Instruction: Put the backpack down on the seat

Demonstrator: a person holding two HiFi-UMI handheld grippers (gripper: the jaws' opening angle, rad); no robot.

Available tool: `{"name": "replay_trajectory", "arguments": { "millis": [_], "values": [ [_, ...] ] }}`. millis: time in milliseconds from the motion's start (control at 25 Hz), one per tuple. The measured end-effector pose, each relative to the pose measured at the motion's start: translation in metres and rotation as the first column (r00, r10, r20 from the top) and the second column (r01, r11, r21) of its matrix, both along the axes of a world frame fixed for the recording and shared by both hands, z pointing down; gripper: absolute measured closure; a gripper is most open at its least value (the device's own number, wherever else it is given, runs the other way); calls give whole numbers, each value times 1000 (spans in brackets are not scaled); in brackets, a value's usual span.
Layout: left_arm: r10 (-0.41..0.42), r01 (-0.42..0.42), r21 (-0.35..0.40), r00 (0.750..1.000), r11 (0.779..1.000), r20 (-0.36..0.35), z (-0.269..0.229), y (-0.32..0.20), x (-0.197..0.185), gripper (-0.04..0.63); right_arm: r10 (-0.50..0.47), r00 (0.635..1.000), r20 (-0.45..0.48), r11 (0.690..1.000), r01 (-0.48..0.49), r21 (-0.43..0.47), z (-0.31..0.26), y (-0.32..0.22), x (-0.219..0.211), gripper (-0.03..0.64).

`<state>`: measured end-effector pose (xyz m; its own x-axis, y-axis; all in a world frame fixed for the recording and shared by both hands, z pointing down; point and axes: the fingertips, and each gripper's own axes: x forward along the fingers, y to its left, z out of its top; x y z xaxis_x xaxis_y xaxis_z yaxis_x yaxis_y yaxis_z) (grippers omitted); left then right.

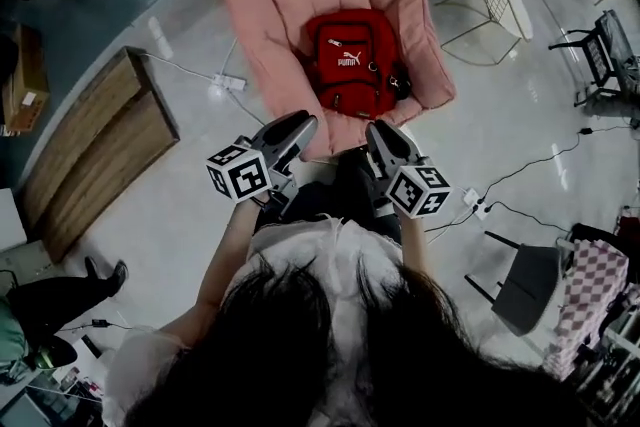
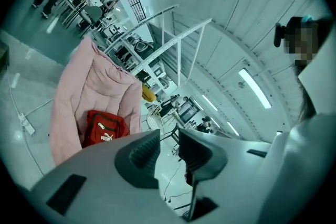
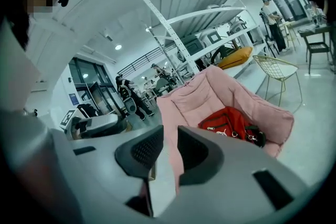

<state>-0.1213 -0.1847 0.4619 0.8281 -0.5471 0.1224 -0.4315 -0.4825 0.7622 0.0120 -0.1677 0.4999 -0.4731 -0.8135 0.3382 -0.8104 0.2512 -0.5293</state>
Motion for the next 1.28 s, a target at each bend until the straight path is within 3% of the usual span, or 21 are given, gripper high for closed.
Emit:
{"name": "replay_trajectory", "arguments": {
  "millis": [200, 360, 680, 1280],
  "values": [
    [8, -9, 17, 999, 1000, 43, 3, 16, -4, 486, -12, 1000, -26, 1000, 12, 13, -14, 20, -2, 531],
    [37, -45, 63, 991, 997, 125, 4, 29, 1, 486, -27, 999, -22, 1000, 27, 9, -15, 31, -2, 538],
    [72, -118, 127, 946, 985, 315, 8, 57, 11, 486, -56, 998, -32, 998, 57, 13, -22, 69, -6, 545],
    [9, -130, 240, 895, 962, 447, -11, 183, 83, 494, -81, 996, 31, 994, 79, 79, -35, 191, 42, 548]
  ]
}}
